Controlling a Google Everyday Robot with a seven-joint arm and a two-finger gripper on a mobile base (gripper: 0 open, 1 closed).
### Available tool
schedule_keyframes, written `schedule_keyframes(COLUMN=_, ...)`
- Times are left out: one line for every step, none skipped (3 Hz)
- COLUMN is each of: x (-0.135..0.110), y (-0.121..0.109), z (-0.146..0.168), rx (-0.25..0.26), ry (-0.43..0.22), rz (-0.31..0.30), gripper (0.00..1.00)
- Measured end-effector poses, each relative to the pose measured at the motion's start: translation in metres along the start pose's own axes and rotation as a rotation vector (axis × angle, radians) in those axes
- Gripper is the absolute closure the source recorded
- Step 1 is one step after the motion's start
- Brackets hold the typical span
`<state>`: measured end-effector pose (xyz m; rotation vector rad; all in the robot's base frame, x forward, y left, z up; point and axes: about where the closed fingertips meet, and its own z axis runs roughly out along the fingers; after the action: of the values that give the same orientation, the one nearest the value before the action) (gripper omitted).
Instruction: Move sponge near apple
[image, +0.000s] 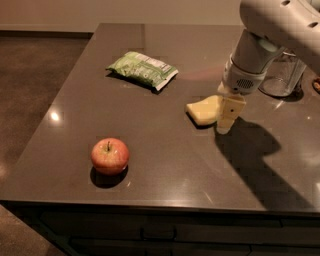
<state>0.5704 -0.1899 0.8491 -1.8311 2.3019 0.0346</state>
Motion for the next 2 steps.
schedule_keyframes(x=-0.006, y=0.006, z=0.007, rx=-0.04, ry=-0.014, rz=-0.016, gripper=0.41)
schedule_keyframes(x=-0.02, y=0.019, z=0.002, rx=-0.065, ry=-0.02, rz=-0.056, gripper=0.65)
